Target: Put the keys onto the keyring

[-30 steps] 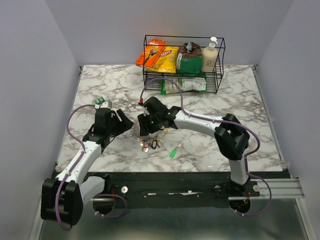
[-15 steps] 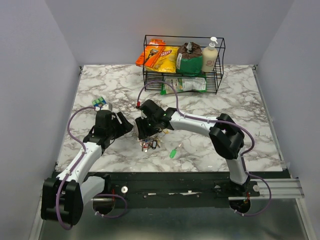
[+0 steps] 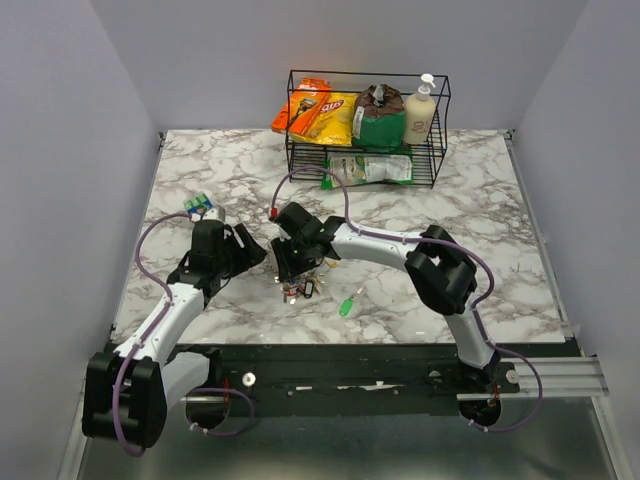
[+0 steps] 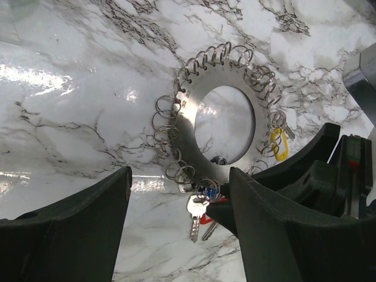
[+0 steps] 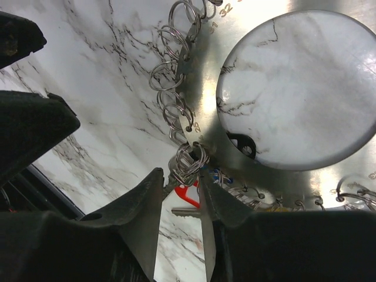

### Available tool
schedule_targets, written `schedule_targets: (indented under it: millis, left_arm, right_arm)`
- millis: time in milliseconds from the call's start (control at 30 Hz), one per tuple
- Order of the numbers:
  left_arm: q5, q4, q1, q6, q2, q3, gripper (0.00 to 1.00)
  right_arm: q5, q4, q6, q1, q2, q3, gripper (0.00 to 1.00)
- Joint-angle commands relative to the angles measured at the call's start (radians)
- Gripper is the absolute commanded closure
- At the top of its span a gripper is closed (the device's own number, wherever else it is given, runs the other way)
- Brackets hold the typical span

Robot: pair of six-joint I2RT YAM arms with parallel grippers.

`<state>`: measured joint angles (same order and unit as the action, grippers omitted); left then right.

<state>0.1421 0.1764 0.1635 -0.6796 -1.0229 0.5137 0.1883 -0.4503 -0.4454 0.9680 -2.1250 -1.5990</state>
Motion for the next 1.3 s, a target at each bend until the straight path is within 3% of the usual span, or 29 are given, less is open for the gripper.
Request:
schedule_targets:
  millis: [0,167,300,500,833,1267]
  left_arm:
    - [0.011,-0.025,-0.007,0.009,-0.016,-0.018,0.24]
    - [0.013,-0.029,-0.007,0.012,-0.017,-0.024,0.24]
    - [0.014,-0.029,-0.007,0.014,-0.023,-0.027,0.25]
    - [0.025,-0.032,-0.007,0.037,-0.011,-0.044,0.25]
    - [0.074,-0.06,-0.005,0.045,0.024,-0.087,0.27]
    - [0.114,-0.066,-0.005,0.054,0.122,-0.072,0.27]
  right_arm:
    - [0.031,-0.013,-0.007,0.011,-0.046,-0.039,0.64]
    - [0.013,-0.011,-0.006,0.011,-0.032,-0.033,0.71]
    - [0.002,0.005,-0.001,0.011,-0.018,-0.022,0.87]
    - [-0.003,0.025,0.039,0.009,0.007,-0.009,0.97]
    - [-0.043,0.036,0.122,0.006,0.072,0.043,0.99]
    - [0.036,0.073,0.269,0.003,0.198,0.091,1.0]
